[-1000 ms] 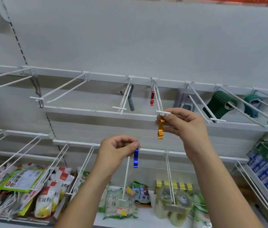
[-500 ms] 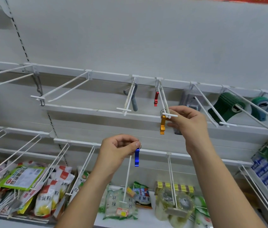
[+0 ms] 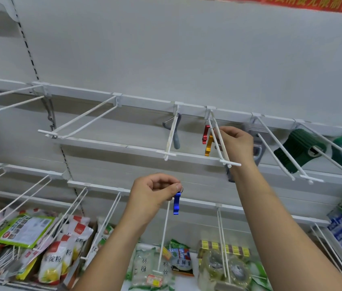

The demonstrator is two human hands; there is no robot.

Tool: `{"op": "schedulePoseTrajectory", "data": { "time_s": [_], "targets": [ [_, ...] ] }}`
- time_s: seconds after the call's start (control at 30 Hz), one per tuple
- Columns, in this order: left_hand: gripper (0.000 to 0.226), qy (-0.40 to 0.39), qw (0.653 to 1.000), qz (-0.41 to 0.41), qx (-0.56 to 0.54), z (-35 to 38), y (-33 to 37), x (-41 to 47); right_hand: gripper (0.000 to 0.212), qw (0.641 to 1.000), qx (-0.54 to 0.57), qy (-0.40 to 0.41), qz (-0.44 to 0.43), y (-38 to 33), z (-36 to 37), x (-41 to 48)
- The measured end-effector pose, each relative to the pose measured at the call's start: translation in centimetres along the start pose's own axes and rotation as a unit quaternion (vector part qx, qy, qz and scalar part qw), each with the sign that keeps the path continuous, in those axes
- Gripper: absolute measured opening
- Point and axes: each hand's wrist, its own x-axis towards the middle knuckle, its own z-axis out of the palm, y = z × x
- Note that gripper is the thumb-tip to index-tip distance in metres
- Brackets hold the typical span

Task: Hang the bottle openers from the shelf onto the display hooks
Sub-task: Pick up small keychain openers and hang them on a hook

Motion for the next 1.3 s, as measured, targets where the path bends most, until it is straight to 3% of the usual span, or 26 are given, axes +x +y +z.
{"op": "schedulePoseTrajectory", "data": {
  "time_s": [0.4,0.6,0.7,0.83,0.93,1.13,1.3],
  "targets": [
    [0.013,0.02,1.0,0.002,0.006,-1.2,-0.4,0.7,0.0,1.0,-0.009,0.021,-0.005,1.0,1.6,4.0],
    [0.01,0.027,1.0,0.004,0.008,-1.5,-0.3,0.5,0.003,1.0,-0.023,0.021,-0.002,0.9,1.8,5.1],
    [0.01,0.026,1.0,0.004,0.011,-1.6,-0.1,0.2,0.016,0.999,-0.029,0.022,-0.002,1.3,1.5,5.0],
    [0.01,0.027,1.0,0.004,0.007,-1.4,-0.1,-0.2,0.033,0.998,-0.047,0.032,-0.01,2.0,0.2,2.4],
    [0.01,0.02,1.0,0.0,0.005,-0.6,0.1,-0.6,0.009,1.0,-0.012,-0.012,0.005,2.8,-0.6,-1.9],
    [0.01,-0.015,1.0,0.005,0.015,1.8,0.6,-1.4,0.011,0.997,-0.018,-0.07,0.022,5.4,-3.4,-9.4],
    [0.009,-0.035,0.998,0.033,0.028,4.0,2.4,-2.1,0.011,0.996,0.0,-0.053,0.07,7.1,-5.8,-11.8]
  ]
}}
